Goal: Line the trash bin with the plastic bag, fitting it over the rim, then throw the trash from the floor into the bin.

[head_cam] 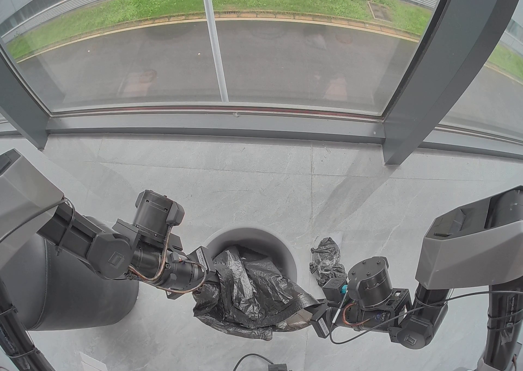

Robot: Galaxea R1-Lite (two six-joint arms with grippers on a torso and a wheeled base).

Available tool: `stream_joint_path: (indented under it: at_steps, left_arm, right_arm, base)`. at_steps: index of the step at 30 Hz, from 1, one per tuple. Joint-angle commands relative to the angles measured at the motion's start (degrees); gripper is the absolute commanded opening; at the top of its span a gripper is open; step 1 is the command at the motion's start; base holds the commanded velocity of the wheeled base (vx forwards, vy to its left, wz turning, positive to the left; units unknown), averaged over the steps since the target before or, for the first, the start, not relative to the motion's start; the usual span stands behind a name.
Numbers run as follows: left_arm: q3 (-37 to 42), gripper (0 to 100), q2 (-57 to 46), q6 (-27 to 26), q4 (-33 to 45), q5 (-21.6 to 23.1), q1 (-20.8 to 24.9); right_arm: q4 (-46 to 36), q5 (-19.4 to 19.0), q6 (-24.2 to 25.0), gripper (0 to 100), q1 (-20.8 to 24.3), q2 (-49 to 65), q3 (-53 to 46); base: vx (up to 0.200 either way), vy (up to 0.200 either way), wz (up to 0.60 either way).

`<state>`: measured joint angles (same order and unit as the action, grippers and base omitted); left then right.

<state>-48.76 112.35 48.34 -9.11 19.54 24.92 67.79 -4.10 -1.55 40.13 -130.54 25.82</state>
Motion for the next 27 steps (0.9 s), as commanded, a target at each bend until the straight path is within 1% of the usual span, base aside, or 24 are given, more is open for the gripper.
stream_joint_path:
  at_steps: [1, 20, 27]
  left_arm:
    - [1.04, 0, -0.11, 0.0, 0.05, -0.03, 0.04]
    - [4.73, 0, 0.24, -0.52, -0.39, 0.06, 0.04]
    - [4.82, 0, -0.64, -0.52, -0.56, -0.21, -0.04]
  right_arm:
    - [-0.03, -0.03, -0.03, 0, 0.03, -0.77, -0.24]
    - [0.06, 0.67, 0.14, 0, 0.03, -1.91, -0.16]
    - [0.06, 0.76, 0.05, 0, 0.03, -1.91, -0.16]
  base:
    - [0.0, 0.0, 0.0]
    - [0.0, 0.0, 0.0]
    - [0.0, 0.0, 0.0]
